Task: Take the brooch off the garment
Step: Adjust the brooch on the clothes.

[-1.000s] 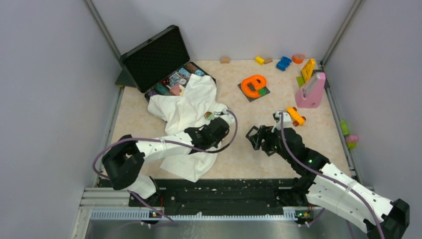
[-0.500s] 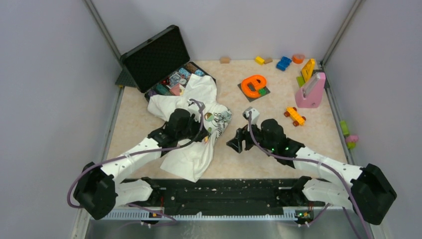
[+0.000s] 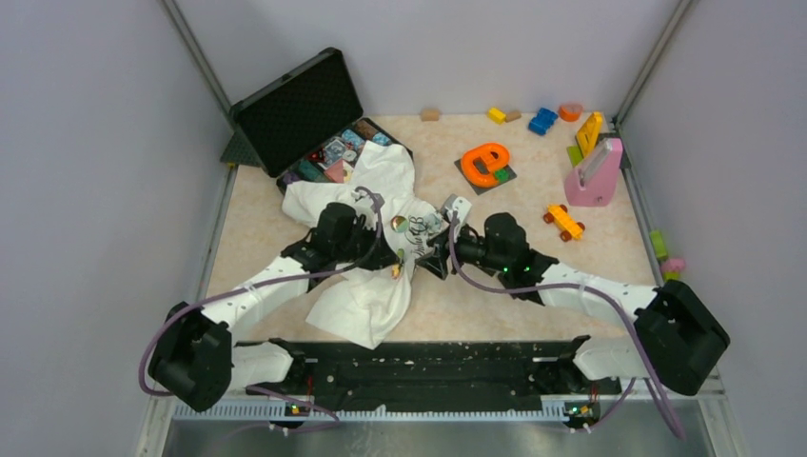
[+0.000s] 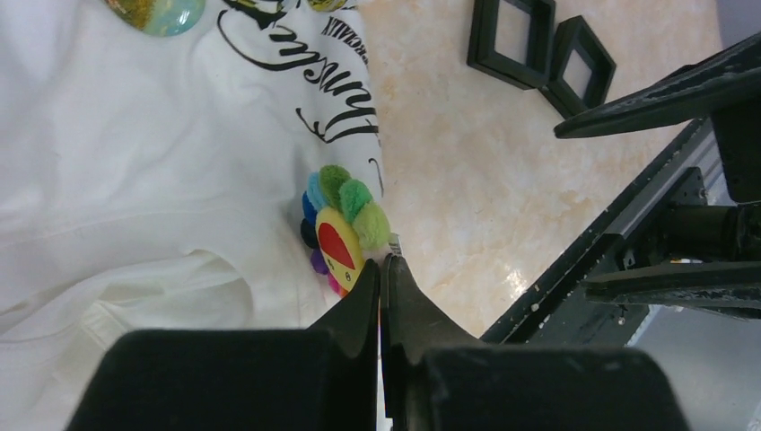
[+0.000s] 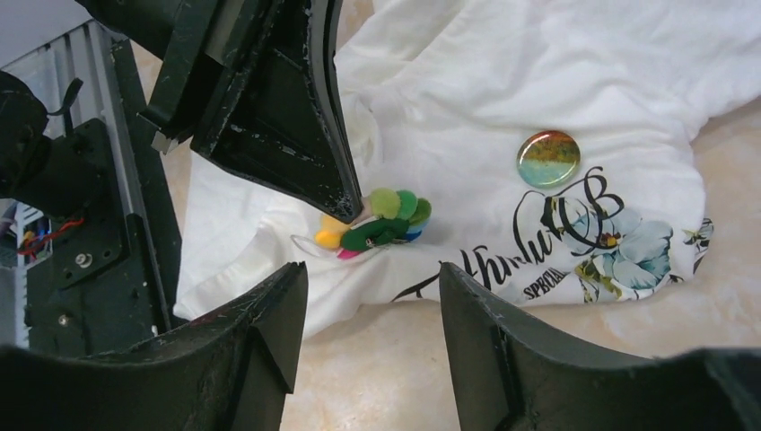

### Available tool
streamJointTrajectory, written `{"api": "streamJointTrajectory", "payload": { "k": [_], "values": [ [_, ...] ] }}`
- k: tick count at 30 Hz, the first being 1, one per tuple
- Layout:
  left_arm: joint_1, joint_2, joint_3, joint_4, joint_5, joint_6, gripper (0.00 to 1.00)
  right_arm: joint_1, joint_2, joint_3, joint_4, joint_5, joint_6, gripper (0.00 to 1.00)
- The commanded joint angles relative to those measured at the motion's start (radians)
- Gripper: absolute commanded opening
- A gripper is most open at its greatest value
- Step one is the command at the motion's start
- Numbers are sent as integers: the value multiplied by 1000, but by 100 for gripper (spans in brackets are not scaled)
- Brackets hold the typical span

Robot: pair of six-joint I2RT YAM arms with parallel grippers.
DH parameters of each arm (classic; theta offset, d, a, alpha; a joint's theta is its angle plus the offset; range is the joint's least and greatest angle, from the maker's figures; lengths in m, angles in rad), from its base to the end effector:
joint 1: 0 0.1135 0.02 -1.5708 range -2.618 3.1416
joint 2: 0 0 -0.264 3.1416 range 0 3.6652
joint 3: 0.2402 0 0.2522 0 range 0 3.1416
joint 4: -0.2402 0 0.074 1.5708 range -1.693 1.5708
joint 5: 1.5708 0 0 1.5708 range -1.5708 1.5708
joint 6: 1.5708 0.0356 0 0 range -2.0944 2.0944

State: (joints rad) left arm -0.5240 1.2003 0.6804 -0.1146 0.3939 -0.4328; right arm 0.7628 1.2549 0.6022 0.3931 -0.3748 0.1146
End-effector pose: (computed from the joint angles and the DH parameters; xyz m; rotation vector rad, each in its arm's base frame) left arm 0.2121 -0.1384 0.2266 0.3380 2.2958 -0.9464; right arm 0.1880 0.1978 0.2358 -0.8679 1.7133 0.9471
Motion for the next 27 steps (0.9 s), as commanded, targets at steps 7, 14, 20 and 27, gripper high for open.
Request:
{"api": "streamJointTrajectory", "payload": {
  "k": [7, 14, 20, 27],
  "values": [
    [87, 76, -1, 31, -153, -30, 0, -12, 206, 156, 21, 0, -43, 53],
    [160, 124, -28, 105, -41, -56, 1, -14, 318, 180, 75, -104, -34, 53],
    [168, 122, -49, 173, 67, -77, 22, -14, 384, 177, 113, -115, -31, 49],
    [168, 149, -41, 156, 140, -70, 39, -14, 458, 181, 136, -117, -11, 44]
  ]
}}
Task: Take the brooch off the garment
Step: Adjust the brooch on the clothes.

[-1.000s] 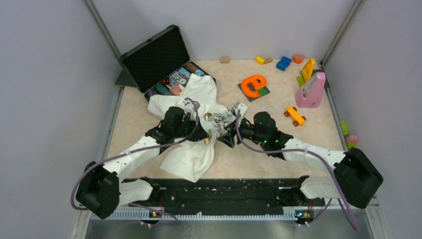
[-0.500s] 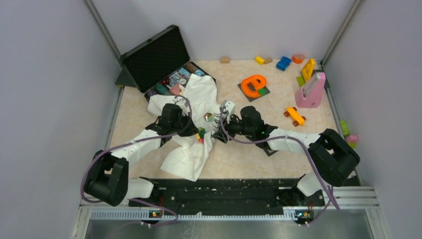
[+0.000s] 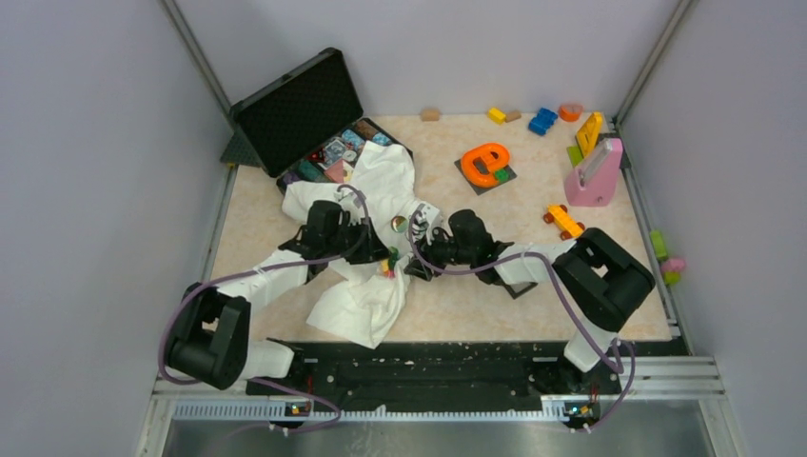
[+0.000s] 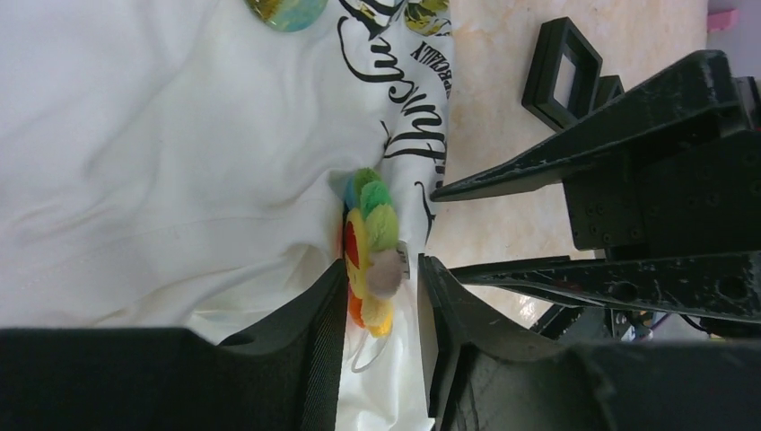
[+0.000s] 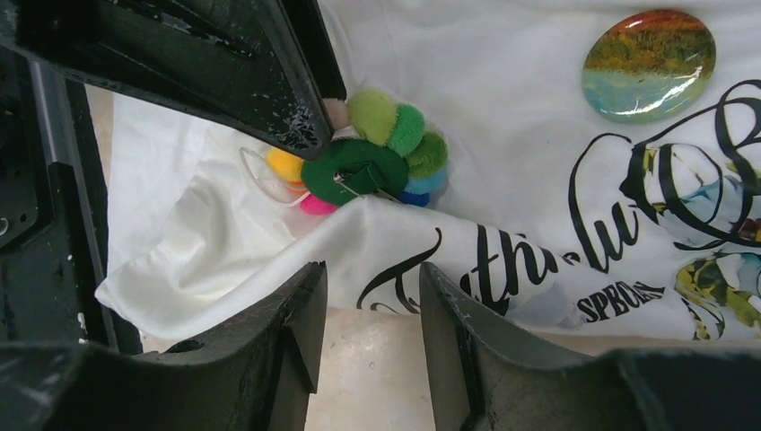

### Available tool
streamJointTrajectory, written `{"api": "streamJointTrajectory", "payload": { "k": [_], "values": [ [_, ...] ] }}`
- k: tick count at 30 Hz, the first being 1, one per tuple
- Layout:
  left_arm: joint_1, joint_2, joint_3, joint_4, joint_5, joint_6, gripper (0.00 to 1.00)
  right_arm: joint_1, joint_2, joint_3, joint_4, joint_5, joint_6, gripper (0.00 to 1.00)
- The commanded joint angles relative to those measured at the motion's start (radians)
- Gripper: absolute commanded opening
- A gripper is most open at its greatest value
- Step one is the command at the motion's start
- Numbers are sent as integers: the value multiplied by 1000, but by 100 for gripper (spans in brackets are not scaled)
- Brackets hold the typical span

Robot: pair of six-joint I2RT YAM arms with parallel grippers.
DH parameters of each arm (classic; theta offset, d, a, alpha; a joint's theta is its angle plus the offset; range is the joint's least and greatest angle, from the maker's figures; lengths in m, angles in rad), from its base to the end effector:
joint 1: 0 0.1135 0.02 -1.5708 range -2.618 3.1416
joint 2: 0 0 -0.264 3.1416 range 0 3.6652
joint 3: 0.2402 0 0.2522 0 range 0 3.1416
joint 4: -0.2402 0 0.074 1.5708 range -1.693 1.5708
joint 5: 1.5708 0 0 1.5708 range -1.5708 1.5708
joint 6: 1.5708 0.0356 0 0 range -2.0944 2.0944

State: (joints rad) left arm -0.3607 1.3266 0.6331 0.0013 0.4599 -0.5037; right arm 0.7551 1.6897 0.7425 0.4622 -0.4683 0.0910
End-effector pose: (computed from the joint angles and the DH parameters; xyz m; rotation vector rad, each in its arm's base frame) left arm 0.2418 -0.1081 0.1916 0.0900 2.3638 -0.9627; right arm 0.2341 0.2424 0.1625 -0.9842 1.9138 0.9909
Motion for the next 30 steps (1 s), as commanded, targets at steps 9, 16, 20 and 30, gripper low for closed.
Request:
{"api": "streamJointTrajectory", "payload": {
  "k": [9, 16, 20, 30],
  "values": [
    [0, 117, 103, -28, 114, 33, 41, -5, 37, 44, 67, -25, 18, 42],
    [-12, 100, 243, -250, 8, 120, 45, 3, 42, 41, 83, -34, 22, 41],
    [-27, 140, 325, -364, -53, 164, 46, 4, 34, 29, 107, -34, 28, 41],
    [-96, 324, 569, -600, -97, 262, 43, 4, 1, -5, 136, -3, 26, 40]
  ]
}}
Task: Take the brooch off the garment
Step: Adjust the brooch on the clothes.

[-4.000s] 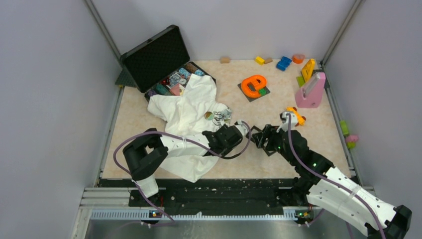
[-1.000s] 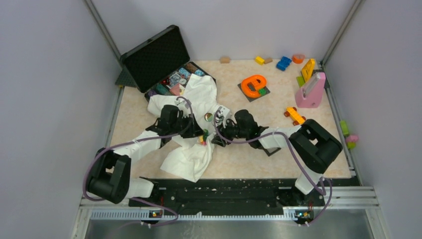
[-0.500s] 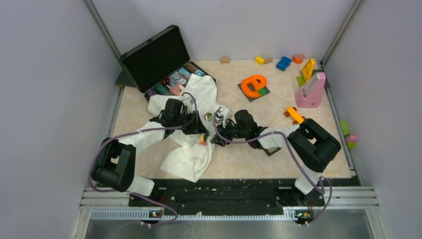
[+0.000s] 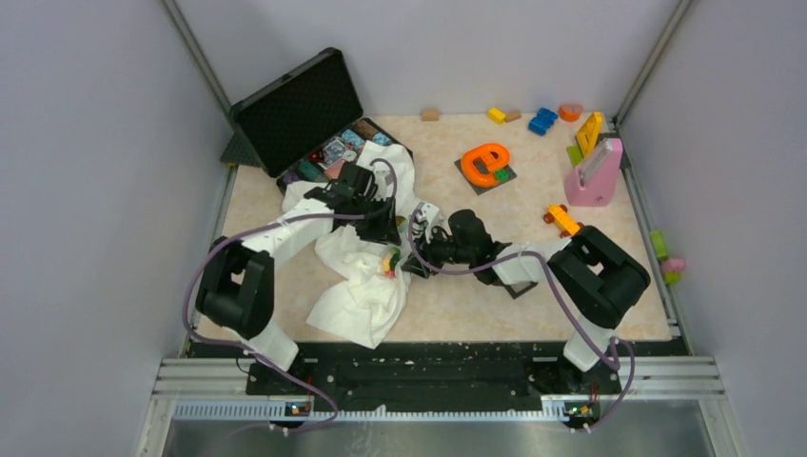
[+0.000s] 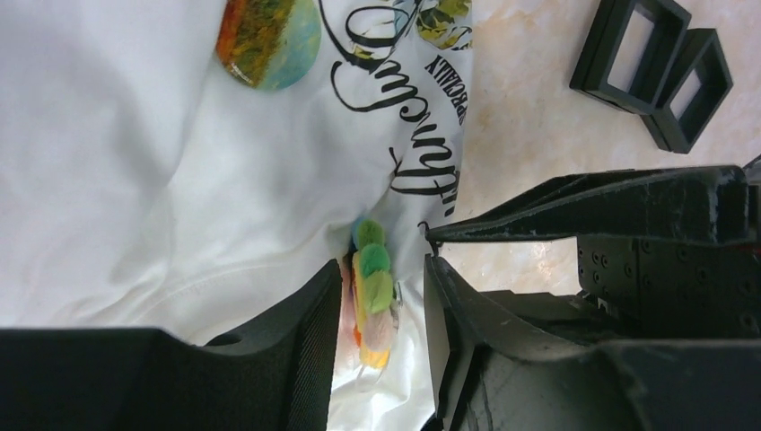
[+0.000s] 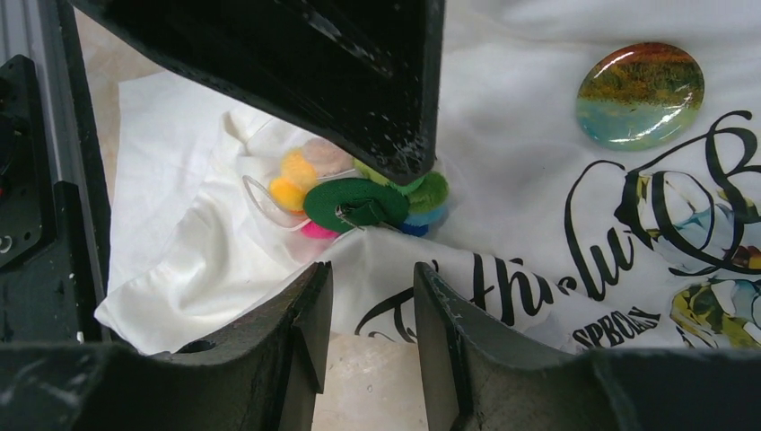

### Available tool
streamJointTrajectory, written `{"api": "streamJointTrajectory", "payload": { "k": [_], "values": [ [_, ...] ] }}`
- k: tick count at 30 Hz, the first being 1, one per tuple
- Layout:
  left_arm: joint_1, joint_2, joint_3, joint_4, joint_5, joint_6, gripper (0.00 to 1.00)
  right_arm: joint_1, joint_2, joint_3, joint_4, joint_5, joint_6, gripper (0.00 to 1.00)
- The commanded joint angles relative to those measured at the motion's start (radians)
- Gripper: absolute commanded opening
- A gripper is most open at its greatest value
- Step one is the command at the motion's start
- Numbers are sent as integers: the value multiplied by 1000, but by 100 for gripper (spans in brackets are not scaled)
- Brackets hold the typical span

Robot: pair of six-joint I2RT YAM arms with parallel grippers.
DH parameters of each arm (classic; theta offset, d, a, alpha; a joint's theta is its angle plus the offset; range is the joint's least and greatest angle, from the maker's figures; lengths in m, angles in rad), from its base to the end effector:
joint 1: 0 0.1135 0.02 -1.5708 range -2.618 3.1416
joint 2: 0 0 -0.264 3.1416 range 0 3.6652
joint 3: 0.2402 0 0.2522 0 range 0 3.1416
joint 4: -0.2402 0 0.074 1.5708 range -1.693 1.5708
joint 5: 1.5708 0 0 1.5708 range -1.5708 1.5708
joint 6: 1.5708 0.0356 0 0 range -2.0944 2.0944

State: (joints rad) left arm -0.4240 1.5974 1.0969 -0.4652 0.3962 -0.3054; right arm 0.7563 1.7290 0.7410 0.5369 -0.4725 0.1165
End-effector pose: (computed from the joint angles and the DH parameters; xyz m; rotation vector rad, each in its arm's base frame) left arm 0.2965 -0.1489 0.2246 0.3177 2.5937 -0.7794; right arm 0.2374 0.2462 0.1566 -0.9610 1.8934 1.0143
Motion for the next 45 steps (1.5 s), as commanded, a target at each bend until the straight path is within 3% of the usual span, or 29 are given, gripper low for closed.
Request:
{"api": "streamJointTrajectory", "payload": {
  "k": [1, 17, 19, 22, 27, 33, 38, 45],
  "values": [
    [-39, 73, 129, -152, -44, 69, 42, 3, -43, -9, 66, 6, 0, 40],
    [-77, 198, 245, -313, -125, 104, 27, -7, -215, -153, 165, 186, -8, 38],
    [-80, 198, 248, -326, -127, 107, 20, -9, -224, -159, 168, 191, -10, 38],
    [-83, 193, 253, -340, -137, 104, 0, -9, -225, -159, 168, 191, -8, 38],
    [-95, 131, 215, -326, -148, 91, 0, -9, -229, -157, 167, 154, -10, 38],
    [-121, -122, 27, -131, -268, 47, 0, -9, -238, -137, 153, 80, -6, 41],
    [-223, -331, -119, 48, -622, 96, 0, -11, -244, -95, 120, 95, 59, 42],
    [-288, -623, -393, 501, -819, 198, 0, -11, -293, -5, 19, 108, 151, 44]
  ]
}}
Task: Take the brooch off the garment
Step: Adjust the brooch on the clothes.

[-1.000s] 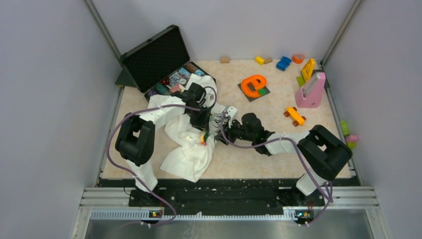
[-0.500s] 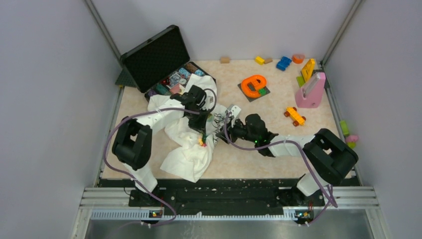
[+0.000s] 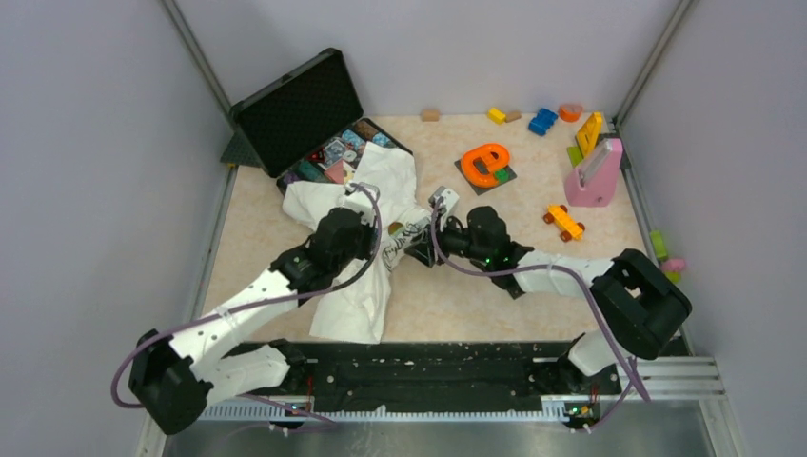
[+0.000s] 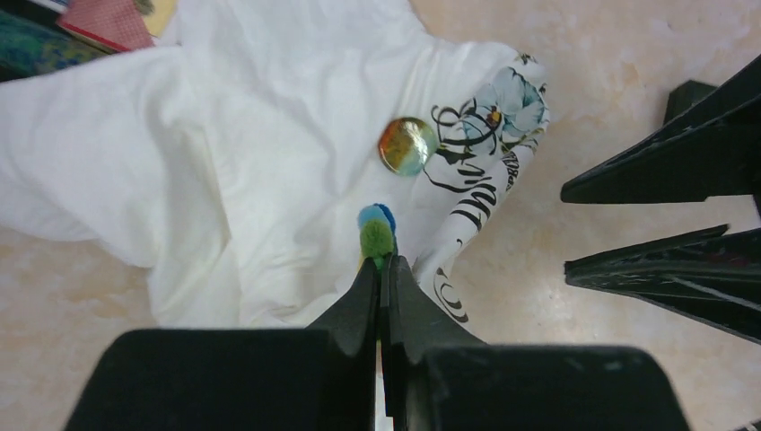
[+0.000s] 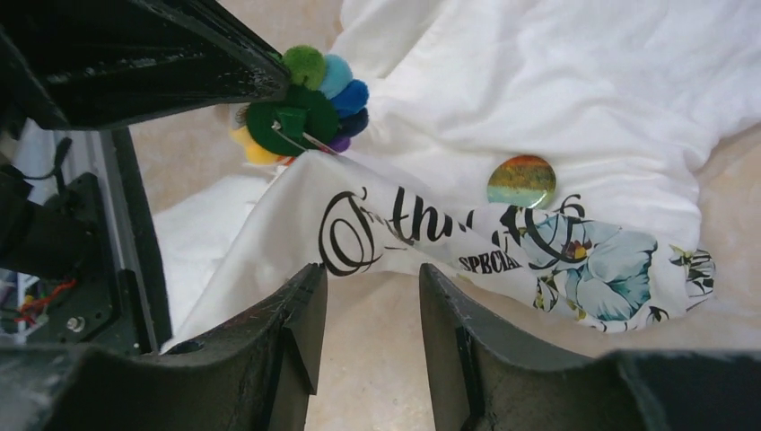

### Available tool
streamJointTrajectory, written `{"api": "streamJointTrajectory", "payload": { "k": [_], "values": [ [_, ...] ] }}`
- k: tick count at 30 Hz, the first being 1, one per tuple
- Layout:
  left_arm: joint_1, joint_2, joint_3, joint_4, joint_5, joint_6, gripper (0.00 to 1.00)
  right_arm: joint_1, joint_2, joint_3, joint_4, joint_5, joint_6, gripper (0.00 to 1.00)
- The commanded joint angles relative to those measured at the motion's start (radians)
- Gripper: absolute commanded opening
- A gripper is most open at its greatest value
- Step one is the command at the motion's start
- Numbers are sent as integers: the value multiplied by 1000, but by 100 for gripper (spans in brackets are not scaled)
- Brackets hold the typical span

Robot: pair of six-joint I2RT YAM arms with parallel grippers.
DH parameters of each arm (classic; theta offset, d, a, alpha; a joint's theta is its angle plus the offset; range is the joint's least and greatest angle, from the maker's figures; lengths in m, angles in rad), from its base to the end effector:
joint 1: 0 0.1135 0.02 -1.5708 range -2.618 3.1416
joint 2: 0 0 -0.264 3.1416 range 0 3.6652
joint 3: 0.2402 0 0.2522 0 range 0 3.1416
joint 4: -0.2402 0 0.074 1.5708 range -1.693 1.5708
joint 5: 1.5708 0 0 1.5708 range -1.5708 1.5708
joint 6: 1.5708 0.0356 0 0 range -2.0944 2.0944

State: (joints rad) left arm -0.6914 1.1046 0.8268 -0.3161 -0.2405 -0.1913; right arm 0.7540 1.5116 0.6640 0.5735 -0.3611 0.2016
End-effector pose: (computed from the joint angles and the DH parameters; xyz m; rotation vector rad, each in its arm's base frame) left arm 0.1929 -0.1486 0.2791 0.3986 2.1190 -0.2533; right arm 0.2208 0.2246 0.2041 -0.7825 1.7828 0.9845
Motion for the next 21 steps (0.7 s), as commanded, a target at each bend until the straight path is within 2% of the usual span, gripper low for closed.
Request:
{"api": "streamJointTrajectory", "payload": {
  "k": [1, 4, 6, 10, 15, 21],
  "values": [
    [-21, -169, -171, 448, -175, 107, 0, -8, -87, 77, -22, 1, 77, 45],
    [-21, -247, -331, 765, -114, 151, 0, -8, -114, 79, -17, 14, 104, 47],
    [-21, -256, -404, 904, -70, 125, 0, -12, -124, 79, -12, 17, 119, 48],
    [-20, -256, -458, 960, -21, -29, 0, -41, -123, 81, 0, -10, 154, 51],
    [-21, -280, -565, 1123, 77, -147, 0, -68, -105, 97, -46, -52, 155, 58],
    [-20, -323, -610, 1135, 171, -227, 0, -92, -111, 47, 13, -97, 186, 72]
  ]
}}
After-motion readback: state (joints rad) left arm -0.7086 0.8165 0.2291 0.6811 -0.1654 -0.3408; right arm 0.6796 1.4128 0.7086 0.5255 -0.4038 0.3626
